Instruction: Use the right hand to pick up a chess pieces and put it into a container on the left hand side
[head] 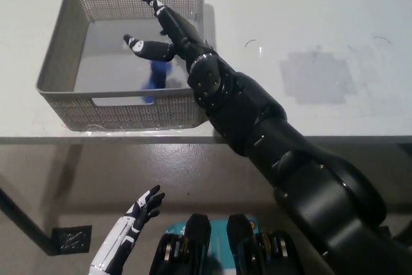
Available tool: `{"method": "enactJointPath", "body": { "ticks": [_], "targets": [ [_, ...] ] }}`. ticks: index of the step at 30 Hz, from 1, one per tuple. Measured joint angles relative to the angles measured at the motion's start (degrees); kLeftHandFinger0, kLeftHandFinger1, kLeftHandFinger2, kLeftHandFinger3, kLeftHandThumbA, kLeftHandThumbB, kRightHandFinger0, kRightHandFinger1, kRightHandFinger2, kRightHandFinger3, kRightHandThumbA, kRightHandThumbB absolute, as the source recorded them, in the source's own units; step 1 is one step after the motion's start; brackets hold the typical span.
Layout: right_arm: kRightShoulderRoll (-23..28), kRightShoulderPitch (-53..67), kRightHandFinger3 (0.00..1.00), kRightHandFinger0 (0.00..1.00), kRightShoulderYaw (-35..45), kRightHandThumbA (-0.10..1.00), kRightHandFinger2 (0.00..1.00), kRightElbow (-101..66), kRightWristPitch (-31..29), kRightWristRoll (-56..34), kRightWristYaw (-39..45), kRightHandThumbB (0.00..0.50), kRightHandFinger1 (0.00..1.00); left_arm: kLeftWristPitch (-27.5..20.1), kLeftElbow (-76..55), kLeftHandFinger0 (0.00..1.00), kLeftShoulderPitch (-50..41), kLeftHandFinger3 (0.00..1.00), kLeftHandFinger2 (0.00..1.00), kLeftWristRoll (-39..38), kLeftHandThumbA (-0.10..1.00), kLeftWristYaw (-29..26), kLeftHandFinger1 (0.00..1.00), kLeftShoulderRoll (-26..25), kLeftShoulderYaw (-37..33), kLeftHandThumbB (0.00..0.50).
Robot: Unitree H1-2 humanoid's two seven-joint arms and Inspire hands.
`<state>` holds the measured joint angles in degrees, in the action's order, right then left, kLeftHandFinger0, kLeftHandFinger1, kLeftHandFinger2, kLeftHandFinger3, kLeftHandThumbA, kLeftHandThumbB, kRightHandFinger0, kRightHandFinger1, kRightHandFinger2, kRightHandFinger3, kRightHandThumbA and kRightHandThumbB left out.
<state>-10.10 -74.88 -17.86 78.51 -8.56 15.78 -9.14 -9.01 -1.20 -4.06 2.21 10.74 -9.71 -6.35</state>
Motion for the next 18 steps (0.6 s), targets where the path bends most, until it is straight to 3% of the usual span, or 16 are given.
{"method": "enactJointPath", "body": {
  "ticks": [1, 10, 11, 13, 15, 18],
  "targets": [
    [0.16, 0.0, 1.0, 1.0, -0.05, 1.0, 1.0, -0.01, 0.2, 0.13, 0.63, 0.484, 1.0, 0.01, 0.0, 1.0, 0.03, 1.0, 1.0, 0.01, 1.0, 0.1, 1.0, 0.0, -0.01, 0.244],
    [1.13, 0.05, 1.0, 1.0, 0.77, 1.0, 1.0, -2.24, 1.18, 0.13, 4.71, 0.5, 1.0, 0.03, 0.0, 1.0, 0.42, 1.0, 1.0, 0.6, 1.0, 0.3, 1.0, 0.0, -0.06, 0.259],
    [1.22, 0.11, 1.0, 1.0, 1.02, 1.0, 1.0, -2.77, 1.17, 0.06, 4.81, 0.465, 1.0, 0.04, 0.0, 1.0, 0.42, 1.0, 1.0, 0.66, 1.0, 0.3, 1.0, 0.0, -0.08, 0.259],
    [1.78, 0.32, 1.0, 1.0, 2.24, 1.0, 1.0, -5.43, 1.15, -0.33, 5.09, 0.444, 1.0, 0.12, 0.0, 1.0, 0.42, 1.0, 1.0, 0.82, 1.0, 0.3, 1.0, 0.0, -0.09, 0.249],
    [2.58, 0.85, 1.0, 1.0, 3.34, 1.0, 1.0, -9.03, 1.16, -0.61, 5.27, 0.468, 1.0, 0.13, 0.0, 1.0, 0.39, 1.0, 1.0, 0.94, 1.0, 0.3, 1.0, -0.01, -0.09, 0.242],
    [4.12, 2.07, 1.0, 1.0, 4.62, 1.0, 1.0, -15.93, 1.39, -1.02, 5.59, 0.425, 1.0, 0.13, 0.02, 1.0, 0.28, 1.0, 1.0, 1.03, 1.0, 0.3, 1.0, 0.0, -0.09, 0.237]
  ]
}}
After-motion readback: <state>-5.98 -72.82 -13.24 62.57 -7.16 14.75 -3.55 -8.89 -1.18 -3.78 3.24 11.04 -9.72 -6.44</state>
